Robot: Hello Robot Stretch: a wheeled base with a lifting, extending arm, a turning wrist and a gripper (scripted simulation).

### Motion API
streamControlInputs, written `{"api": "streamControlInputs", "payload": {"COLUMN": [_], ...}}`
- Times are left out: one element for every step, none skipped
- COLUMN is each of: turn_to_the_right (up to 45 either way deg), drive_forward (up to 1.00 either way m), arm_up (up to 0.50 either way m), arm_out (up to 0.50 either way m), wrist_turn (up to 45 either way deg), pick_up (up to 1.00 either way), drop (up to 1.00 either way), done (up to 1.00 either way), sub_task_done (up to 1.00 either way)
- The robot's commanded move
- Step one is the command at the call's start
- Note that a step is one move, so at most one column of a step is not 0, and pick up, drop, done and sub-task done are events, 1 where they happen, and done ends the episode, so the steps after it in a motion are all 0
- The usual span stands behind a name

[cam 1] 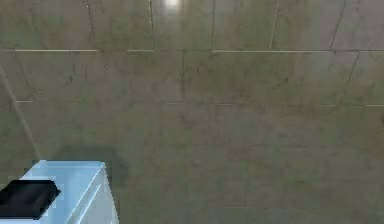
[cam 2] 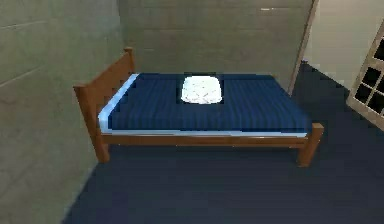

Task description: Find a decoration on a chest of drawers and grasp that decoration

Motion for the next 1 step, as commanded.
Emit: {"api": "streamControlInputs", "payload": {"turn_to_the_right": [0.0], "drive_forward": [0.60], "arm_up": [0.00], "arm_out": [0.00], "wrist_turn": [0.0], "pick_up": [0.00], "drop": [0.00], "done": [0.00], "sub_task_done": [0.00]}}
